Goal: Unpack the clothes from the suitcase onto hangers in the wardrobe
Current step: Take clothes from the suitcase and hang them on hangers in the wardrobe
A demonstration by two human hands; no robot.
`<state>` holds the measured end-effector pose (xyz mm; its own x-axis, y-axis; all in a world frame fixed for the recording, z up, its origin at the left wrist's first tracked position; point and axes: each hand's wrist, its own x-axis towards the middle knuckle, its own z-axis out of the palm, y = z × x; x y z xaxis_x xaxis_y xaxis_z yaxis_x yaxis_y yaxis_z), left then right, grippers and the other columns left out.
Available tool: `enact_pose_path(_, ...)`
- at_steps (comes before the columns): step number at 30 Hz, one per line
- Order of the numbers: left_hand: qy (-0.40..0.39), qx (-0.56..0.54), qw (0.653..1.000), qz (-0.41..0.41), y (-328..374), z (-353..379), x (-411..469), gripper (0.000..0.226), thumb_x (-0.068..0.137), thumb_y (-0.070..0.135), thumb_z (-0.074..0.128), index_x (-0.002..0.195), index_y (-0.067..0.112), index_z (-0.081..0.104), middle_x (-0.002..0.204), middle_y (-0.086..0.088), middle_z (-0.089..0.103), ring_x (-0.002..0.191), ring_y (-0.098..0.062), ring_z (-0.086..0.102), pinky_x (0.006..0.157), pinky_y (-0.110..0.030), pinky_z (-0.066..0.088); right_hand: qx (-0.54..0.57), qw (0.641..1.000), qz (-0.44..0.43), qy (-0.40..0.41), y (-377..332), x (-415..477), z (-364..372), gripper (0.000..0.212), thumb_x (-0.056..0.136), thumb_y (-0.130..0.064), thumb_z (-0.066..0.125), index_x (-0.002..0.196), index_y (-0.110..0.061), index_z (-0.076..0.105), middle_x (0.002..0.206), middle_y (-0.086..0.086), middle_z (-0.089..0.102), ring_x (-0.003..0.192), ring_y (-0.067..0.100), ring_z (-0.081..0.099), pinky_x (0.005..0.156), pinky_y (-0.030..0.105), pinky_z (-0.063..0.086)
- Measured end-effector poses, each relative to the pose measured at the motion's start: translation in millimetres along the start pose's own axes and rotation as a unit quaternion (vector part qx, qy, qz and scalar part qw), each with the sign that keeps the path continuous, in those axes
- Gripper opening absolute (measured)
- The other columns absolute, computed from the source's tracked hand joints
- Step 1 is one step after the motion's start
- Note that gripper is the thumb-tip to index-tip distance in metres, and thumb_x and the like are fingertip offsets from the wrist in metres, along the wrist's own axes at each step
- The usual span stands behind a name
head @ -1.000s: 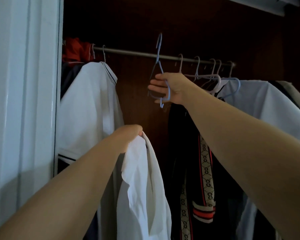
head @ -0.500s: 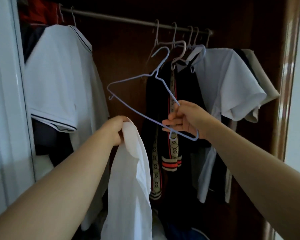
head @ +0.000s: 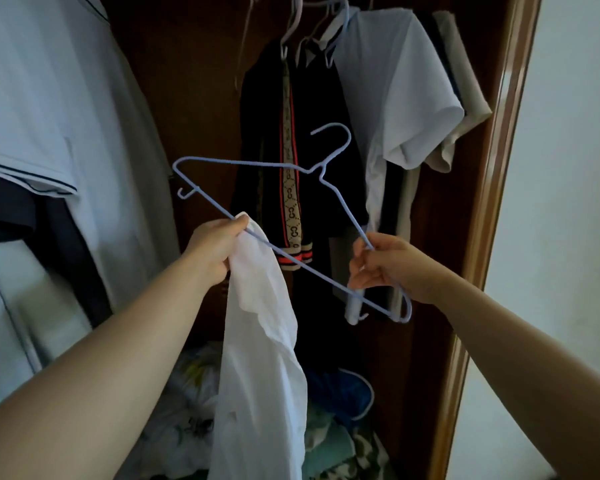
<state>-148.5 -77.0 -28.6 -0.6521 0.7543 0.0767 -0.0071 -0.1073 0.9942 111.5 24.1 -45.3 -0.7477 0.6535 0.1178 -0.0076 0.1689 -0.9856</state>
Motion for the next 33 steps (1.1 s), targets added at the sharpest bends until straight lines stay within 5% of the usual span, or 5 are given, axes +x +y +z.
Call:
enact_pose_path(3,-0.04,0.024,0.999,0.014,-15,20,-16,0.012,0.087,0.028,0.069,0.089,0.016,0.068,0.104,-0.009,0.068,0.096,-0.024,0.065,0.085,-0.04,0.053,-0.026,0.996,0.012,0.088,11,-4,-6,0.008,0.095,-0.011,0.056,0.094,-0.003,0.059,0.077,0.009,0.064,0.057,0.018,0.061,0.073,0.033,0.058)
enact_pose_path(8,-0.086,0.05,0.995,-0.004,-31,38,-29,0.028,0.084,0.028,0.072,0.105,0.01,0.068,0.109,-0.011,0.069,0.101,-0.026,0.065,0.088,-0.042,0.053,0.113,0.97,0.039,0.213,14,5,-6,0.024,0.094,-0.03,0.06,0.105,-0.008,0.062,0.068,0.001,0.056,0.052,0.011,0.041,0.054,0.023,0.044)
enact_pose_path(16,-0.168,0.109,0.977,-0.07,-41,38,-42,0.023,0.084,0.003,0.067,0.107,0.006,0.068,0.107,-0.015,0.069,0.096,-0.026,0.067,0.08,-0.039,0.055,0.093,0.952,0.031,0.291,22,-1,-19,0.026,0.087,-0.045,0.063,0.079,-0.021,0.066,0.055,-0.007,0.036,0.042,0.008,0.024,0.035,0.02,0.021)
enact_pose_path(22,0.029,0.321,0.946,0.014,-39,12,-19,0.027,0.077,0.031,0.077,0.092,0.01,0.068,0.085,-0.008,0.068,0.073,-0.023,0.065,0.061,-0.027,0.05,0.009,0.948,0.029,0.317,33,-12,-40,0.035,0.079,-0.052,0.068,0.067,-0.02,0.064,0.057,-0.006,0.04,0.046,0.008,0.033,0.047,0.021,0.029)
enact_pose_path(33,0.092,0.432,0.884,0.152,-1,7,-6,0.017,0.077,0.03,0.073,0.085,0.014,0.072,0.083,-0.006,0.07,0.071,-0.022,0.062,0.061,-0.026,0.046,-0.089,0.957,0.018,0.277,32,-20,-41,0.04,0.079,-0.052,0.07,0.067,-0.014,0.065,0.055,0.0,0.037,0.044,0.009,0.032,0.046,0.02,0.03)
